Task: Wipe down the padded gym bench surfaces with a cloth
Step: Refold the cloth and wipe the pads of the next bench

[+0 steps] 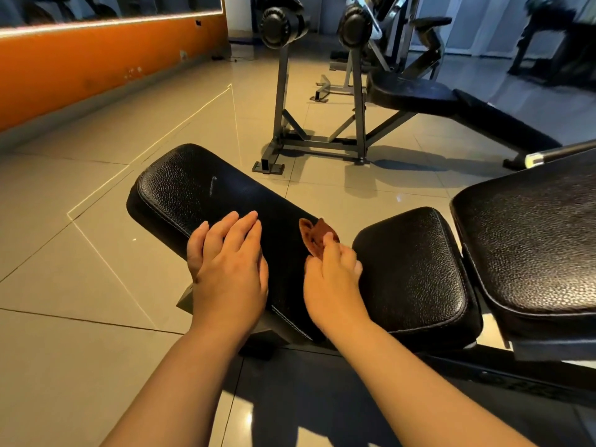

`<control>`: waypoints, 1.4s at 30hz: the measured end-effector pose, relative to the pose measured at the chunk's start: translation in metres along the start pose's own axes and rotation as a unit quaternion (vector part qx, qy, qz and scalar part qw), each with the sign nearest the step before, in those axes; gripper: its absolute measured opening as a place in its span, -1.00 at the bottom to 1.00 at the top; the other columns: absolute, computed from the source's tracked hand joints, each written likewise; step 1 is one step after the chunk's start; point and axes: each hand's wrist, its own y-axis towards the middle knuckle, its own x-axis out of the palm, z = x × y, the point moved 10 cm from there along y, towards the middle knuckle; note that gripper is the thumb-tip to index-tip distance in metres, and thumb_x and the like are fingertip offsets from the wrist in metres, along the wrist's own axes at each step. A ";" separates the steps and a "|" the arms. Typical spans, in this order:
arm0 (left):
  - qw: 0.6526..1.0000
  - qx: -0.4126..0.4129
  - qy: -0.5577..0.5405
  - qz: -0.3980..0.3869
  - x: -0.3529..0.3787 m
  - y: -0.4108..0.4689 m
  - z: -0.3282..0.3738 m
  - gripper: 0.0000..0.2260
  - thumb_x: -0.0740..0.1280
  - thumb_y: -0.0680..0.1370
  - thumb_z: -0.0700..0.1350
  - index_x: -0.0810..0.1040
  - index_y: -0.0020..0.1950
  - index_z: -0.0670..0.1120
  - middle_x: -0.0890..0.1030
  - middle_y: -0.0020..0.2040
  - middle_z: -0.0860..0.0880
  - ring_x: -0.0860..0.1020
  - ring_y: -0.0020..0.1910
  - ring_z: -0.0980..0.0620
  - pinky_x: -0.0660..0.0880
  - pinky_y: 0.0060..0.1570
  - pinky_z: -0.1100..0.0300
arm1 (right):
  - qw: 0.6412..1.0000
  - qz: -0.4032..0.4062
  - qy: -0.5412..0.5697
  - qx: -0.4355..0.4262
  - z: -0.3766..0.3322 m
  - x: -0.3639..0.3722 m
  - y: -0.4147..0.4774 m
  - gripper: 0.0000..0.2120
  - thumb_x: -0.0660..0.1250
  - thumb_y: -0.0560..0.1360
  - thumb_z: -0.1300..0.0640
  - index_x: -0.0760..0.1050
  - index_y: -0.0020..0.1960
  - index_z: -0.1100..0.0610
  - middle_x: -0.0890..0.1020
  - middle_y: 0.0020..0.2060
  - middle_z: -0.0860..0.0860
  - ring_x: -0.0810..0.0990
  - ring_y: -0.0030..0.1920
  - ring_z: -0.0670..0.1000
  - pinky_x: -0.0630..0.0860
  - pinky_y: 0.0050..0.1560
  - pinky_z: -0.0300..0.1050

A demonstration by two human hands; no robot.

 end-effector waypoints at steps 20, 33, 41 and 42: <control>0.999 -0.010 0.029 0.032 -0.010 -0.002 0.008 -0.55 0.16 0.53 0.00 0.53 0.39 -0.04 0.50 0.40 0.01 0.35 0.46 -0.05 0.09 0.50 -0.08 | 0.986 -0.100 0.011 0.136 0.002 0.015 0.011 -0.45 0.01 0.69 0.12 -0.11 0.62 0.12 -0.05 0.60 0.13 -0.05 0.58 0.21 0.03 0.56 0.17; 1.000 -0.010 0.029 0.004 -0.011 -0.002 0.011 -0.53 0.10 0.55 0.03 0.52 0.40 -0.05 0.49 0.42 0.01 0.34 0.48 -0.05 0.18 0.46 -0.15 | 0.987 -0.038 0.096 0.122 0.017 0.023 0.001 -0.43 -0.04 0.69 -0.07 -0.16 0.63 -0.01 0.01 0.60 0.05 0.00 0.58 0.13 0.07 0.56 0.15; 0.999 -0.004 0.034 -0.015 -0.008 -0.001 0.010 -0.53 0.06 0.57 0.03 0.50 0.42 -0.04 0.47 0.44 0.04 0.32 0.49 -0.02 0.17 0.48 -0.12 | 0.987 -0.015 0.074 0.144 0.004 0.022 0.032 -0.45 -0.05 0.69 -0.09 -0.12 0.63 -0.05 0.08 0.60 0.06 0.06 0.58 0.15 0.10 0.55 0.19; 0.999 -0.006 0.034 -0.014 -0.008 0.000 0.010 -0.52 0.06 0.56 0.04 0.51 0.41 -0.04 0.47 0.43 0.03 0.32 0.49 -0.03 0.17 0.47 -0.13 | 0.992 -0.033 0.087 0.084 -0.010 0.025 0.022 -0.45 -0.05 0.69 -0.10 -0.12 0.63 -0.09 0.07 0.61 0.01 0.03 0.59 0.10 0.07 0.56 0.19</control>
